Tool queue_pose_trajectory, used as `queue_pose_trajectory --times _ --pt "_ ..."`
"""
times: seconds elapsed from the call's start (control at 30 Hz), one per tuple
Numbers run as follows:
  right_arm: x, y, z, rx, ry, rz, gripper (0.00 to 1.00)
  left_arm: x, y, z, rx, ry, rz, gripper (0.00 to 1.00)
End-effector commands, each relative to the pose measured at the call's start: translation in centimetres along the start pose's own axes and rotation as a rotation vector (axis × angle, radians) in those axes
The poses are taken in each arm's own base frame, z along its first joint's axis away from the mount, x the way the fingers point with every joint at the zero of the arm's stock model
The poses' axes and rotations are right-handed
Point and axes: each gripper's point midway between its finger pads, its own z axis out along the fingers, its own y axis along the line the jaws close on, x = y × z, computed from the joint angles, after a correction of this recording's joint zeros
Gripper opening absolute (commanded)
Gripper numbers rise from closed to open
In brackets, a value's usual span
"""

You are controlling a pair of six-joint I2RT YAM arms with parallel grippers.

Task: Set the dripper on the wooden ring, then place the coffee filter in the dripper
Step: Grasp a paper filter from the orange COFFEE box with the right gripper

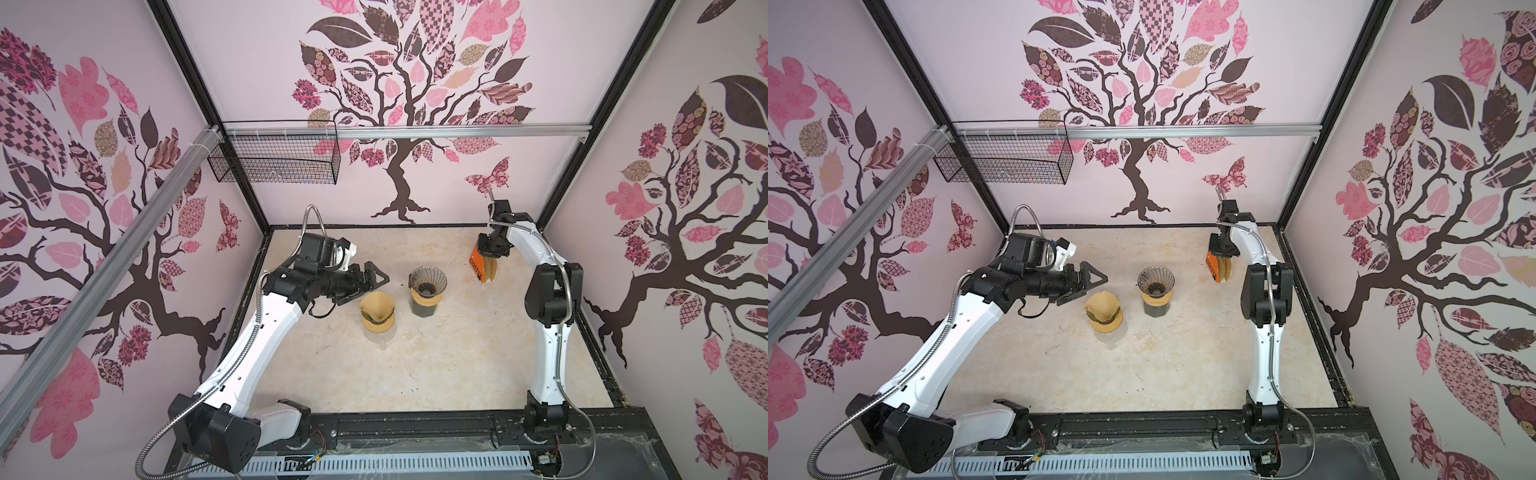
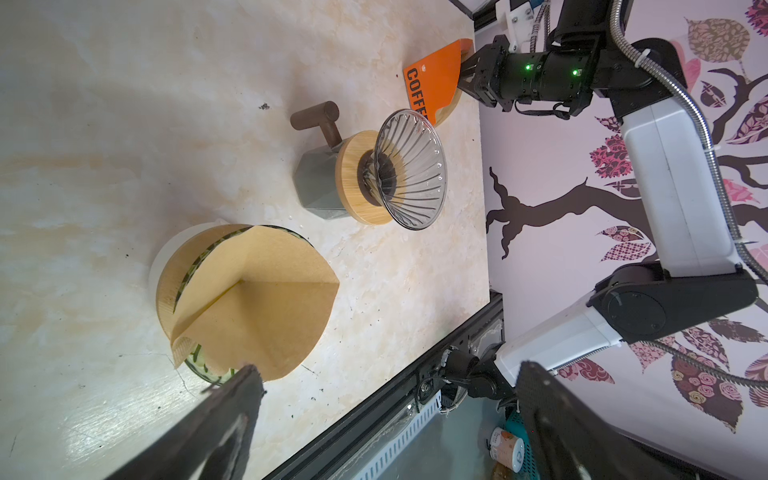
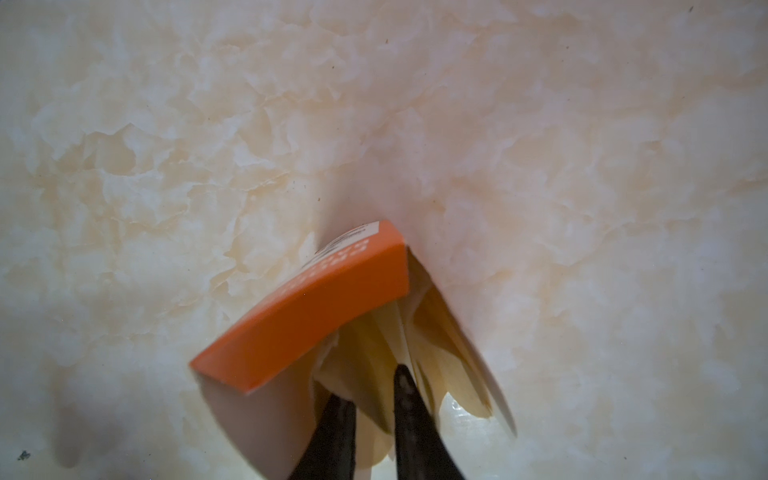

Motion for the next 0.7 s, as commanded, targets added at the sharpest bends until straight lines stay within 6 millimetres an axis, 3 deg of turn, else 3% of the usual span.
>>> queue_pose_trajectory --times 0.0,0.23,0.4,0.67 --pt "0.0 0.4 1.1 -0.012 0.02 -0.017 0.17 -1.0 -1.0 -0.7 0.011 -0.026 0.039 0.98" --pt "0.3 0.5 0.8 -0.02 0.026 -0.018 0.06 -1.0 -1.0 -0.8 0.007 -0.03 0.04 0.98" --pt "-0.1 0.4 -1.2 -0.022 -0.01 -0.023 0.0 -1.0 -0.9 -0.7 0.007 -0.027 0.036 0.98" --pt "-0.7 0.2 -3.8 -0.017 -0.058 -0.027 0.0 -1.1 -0.9 -0.4 0.015 -0.02 0.034 0.98"
